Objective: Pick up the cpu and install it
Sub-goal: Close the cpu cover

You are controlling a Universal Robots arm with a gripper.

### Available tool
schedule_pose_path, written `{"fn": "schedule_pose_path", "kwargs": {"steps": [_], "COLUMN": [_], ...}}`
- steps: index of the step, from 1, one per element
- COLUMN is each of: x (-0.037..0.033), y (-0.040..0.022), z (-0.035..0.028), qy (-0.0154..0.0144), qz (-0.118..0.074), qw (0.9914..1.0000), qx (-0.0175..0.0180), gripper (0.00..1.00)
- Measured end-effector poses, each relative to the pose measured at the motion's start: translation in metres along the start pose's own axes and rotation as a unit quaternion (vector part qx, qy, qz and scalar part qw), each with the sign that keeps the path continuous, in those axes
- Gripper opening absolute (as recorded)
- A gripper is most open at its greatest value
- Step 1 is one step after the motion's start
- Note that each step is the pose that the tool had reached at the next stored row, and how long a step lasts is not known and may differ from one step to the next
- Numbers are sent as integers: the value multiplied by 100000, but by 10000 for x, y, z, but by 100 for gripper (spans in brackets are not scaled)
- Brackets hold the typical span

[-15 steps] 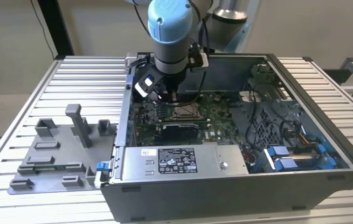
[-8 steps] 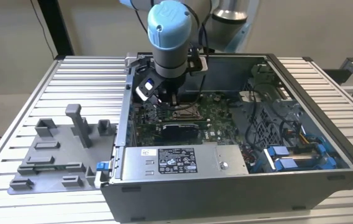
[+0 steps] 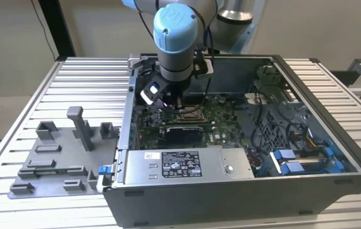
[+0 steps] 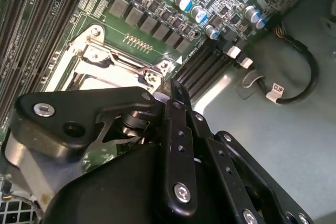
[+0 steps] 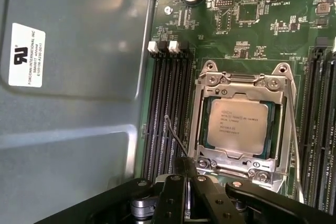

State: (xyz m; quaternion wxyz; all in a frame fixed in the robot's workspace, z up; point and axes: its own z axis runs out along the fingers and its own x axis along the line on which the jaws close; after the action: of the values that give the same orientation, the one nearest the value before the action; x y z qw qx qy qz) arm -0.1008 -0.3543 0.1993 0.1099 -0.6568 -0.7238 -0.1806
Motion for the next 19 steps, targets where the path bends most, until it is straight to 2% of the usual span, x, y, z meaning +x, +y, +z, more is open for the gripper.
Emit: {"fn": "schedule_pose_path", "kwargs": {"steps": [4,7,19], "x": [-2,-4,-25], "y": [3,18,195], "z": [5,7,22], "qy": [124,158,189], "qz": [-1061,-1258,-1368], "qw": [99993,99991,99988], "qx": [423,516,724], "gripper": [0,0,0]}}
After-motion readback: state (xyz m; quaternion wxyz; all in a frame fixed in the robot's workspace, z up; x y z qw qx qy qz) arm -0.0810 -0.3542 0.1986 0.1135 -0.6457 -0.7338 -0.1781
